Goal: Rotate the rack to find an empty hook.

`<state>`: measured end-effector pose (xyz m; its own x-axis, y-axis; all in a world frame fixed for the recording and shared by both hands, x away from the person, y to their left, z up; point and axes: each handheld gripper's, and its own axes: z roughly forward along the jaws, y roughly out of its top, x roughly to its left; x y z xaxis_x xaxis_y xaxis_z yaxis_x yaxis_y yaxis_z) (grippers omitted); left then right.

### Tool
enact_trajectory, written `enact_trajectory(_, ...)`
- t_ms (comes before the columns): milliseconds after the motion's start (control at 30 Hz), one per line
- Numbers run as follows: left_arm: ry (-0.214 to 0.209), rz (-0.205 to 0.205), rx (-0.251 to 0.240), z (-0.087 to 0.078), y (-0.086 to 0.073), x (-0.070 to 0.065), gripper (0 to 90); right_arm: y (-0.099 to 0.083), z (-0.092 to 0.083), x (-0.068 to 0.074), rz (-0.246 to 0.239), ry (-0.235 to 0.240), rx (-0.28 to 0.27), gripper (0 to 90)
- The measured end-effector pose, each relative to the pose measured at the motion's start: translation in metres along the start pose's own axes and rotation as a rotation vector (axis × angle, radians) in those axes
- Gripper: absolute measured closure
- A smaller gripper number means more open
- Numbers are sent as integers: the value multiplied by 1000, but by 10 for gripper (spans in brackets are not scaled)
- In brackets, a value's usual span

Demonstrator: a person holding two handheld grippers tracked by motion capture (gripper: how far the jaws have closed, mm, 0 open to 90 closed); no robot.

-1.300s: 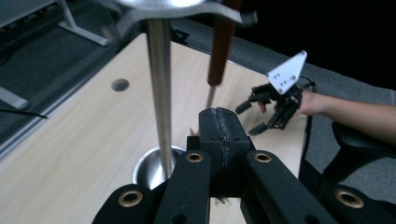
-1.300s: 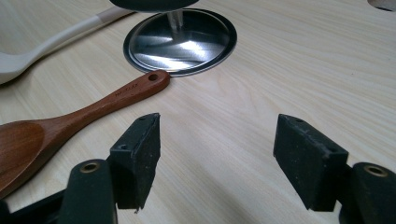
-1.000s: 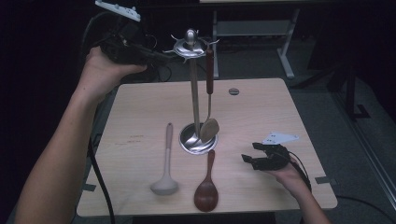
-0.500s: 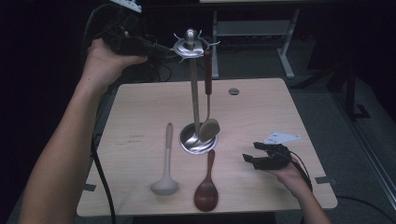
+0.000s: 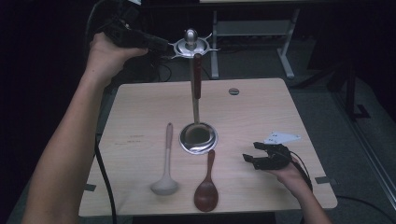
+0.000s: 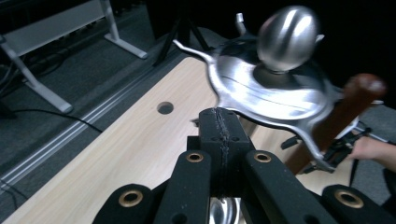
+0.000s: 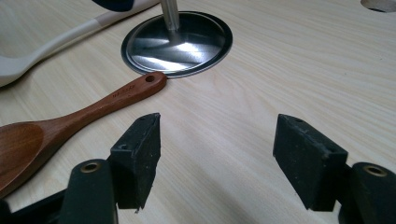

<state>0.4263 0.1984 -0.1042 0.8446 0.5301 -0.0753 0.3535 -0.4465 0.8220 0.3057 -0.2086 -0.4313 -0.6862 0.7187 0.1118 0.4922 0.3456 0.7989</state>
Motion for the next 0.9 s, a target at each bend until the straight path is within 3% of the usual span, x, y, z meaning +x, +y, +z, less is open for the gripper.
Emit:
enact_trajectory(233, -63, 29, -21, -15, -1, -27, 900, 0, 0, 0, -1, 1, 0, 319)
enact_trajectory(433, -107, 54, -4, -9, -4, -47, 900, 1, 1, 2, -1, 4, 4, 322)
enact_trajectory(600, -92, 55, 12, -1, -7, -49, 900, 0, 1, 1, -3, 5, 2, 322)
enact_trajectory(700, -96, 50, 10, -1, -8, -46, 900, 0, 1, 0, -3, 6, 3, 322)
enact_trajectory(900, -67, 36, 9, -3, -9, -40, 900, 0, 2, 0, 1, 4, 9, 322)
